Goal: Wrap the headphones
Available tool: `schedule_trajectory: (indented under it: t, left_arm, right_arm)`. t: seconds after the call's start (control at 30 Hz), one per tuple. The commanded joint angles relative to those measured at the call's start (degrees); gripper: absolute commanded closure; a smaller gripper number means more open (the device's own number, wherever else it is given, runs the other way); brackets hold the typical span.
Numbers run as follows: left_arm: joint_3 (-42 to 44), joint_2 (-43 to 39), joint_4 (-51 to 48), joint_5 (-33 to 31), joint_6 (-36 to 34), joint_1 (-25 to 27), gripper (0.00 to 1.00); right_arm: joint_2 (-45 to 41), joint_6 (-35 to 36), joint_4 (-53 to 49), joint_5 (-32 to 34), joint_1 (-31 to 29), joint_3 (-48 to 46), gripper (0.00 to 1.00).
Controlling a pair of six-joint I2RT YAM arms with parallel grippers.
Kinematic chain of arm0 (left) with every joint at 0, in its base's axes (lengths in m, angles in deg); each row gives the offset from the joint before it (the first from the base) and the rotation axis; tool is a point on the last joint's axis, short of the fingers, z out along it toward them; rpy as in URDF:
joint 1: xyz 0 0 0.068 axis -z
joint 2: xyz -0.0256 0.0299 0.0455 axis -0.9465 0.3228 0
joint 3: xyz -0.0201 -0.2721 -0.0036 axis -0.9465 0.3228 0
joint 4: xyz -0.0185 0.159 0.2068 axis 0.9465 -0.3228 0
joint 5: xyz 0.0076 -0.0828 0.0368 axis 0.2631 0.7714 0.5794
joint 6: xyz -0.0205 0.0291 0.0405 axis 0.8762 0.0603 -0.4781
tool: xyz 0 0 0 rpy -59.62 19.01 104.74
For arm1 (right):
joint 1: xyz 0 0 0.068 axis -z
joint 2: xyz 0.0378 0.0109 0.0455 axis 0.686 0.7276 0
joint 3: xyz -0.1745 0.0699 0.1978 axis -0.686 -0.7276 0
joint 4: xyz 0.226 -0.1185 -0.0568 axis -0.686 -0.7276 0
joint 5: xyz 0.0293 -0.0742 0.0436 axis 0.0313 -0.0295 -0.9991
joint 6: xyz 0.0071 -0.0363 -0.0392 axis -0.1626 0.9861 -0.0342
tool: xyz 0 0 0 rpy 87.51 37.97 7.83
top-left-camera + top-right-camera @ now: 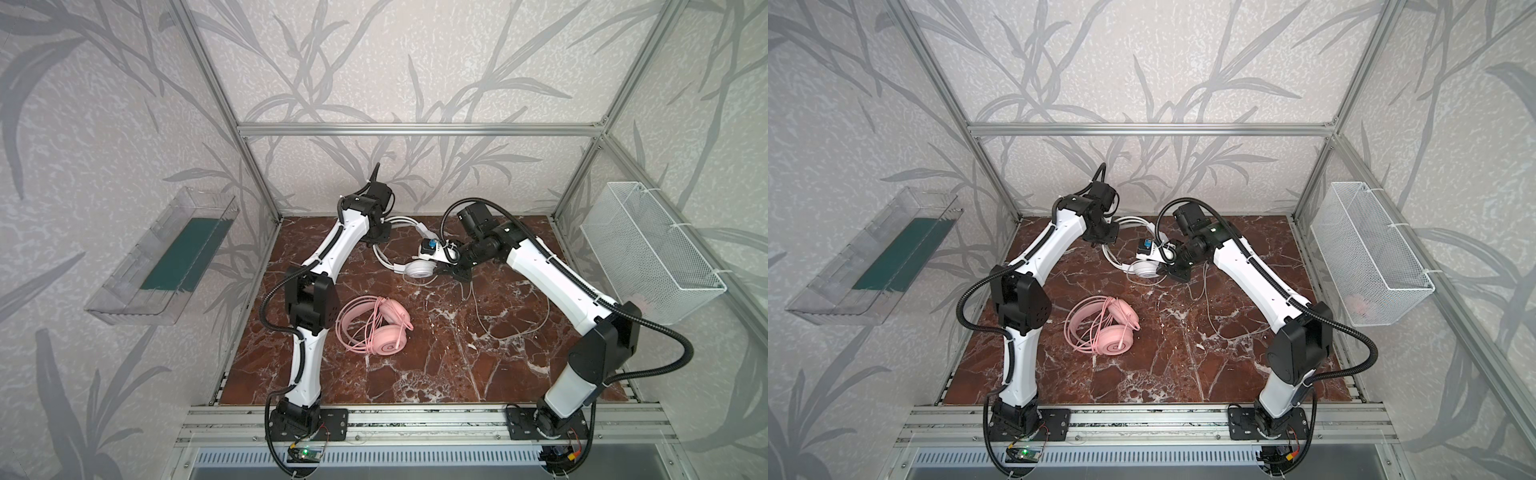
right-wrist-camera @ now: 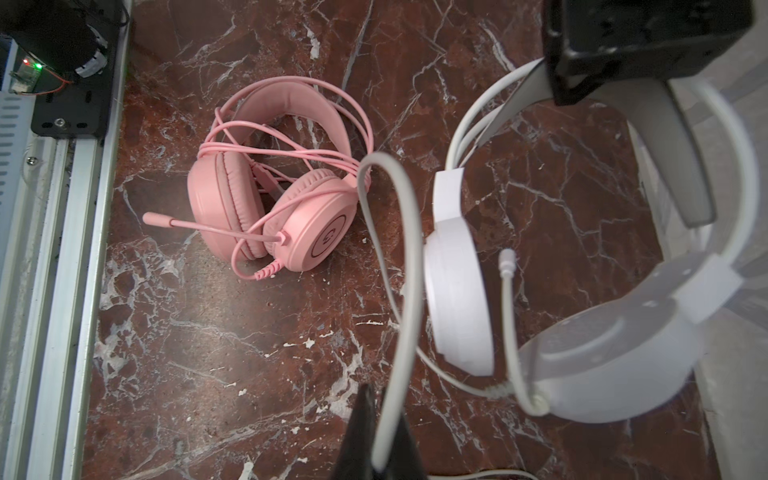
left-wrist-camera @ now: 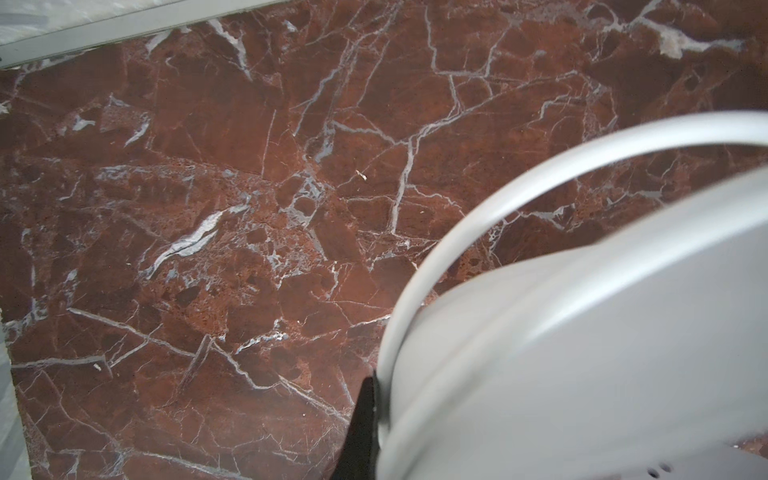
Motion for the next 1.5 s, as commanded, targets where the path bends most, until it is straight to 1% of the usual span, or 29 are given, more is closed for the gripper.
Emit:
schedule_trajectory:
  t: [0.0, 0.1, 0.37, 0.63, 0.97, 1.1, 1.2, 1.33, 1.47]
  left_arm:
    - [0.7, -1.3, -0.1, 3.5, -2.9, 0.5, 1.00]
    - [1.9, -2.2, 0.6, 4.2, -4.4, 0.7, 1.00]
    - [5.7, -5.0, 2.7, 6.7, -7.7, 1.1, 1.00]
    - [11.7, -9.7, 7.6, 12.6, -9.7, 1.4, 1.00]
    - [14.8, -12.8, 10.2, 18.0, -11.8, 1.8, 1.00]
    - [15.6, -13.5, 11.7, 19.9, -11.7, 1.7, 1.00]
    - [15.3, -13.6, 11.5, 20.7, -12.1, 1.7, 1.00]
    - [15.2, -13.8, 11.8, 22.8, -11.9, 1.7, 1.00]
    - [15.2, -13.8, 12.9, 25.1, -10.5, 1.6, 1.00]
  right_arm:
    - [2.8, 1.6, 0.5, -0.1, 0.8, 2.4, 1.00]
    - [4.4, 1.7, 0.2, -1.0, 2.3, 4.7, 1.00]
    - [8.2, -0.7, 1.4, -7.6, 7.4, 8.9, 1.00]
    - [13.1, -4.1, 3.6, -9.1, 9.5, 11.2, 1.00]
    - [19.5, -10.4, 6.2, -12.5, 12.2, 14.5, 1.00]
    - [20.6, -13.0, 6.9, -14.2, 12.9, 14.0, 1.00]
    - [20.7, -15.4, 9.8, -16.9, 13.8, 12.2, 1.00]
    - [21.0, -18.6, 13.8, -18.1, 13.9, 9.7, 0.99]
    - [20.5, -24.4, 20.2, -19.8, 13.9, 5.3, 0.93]
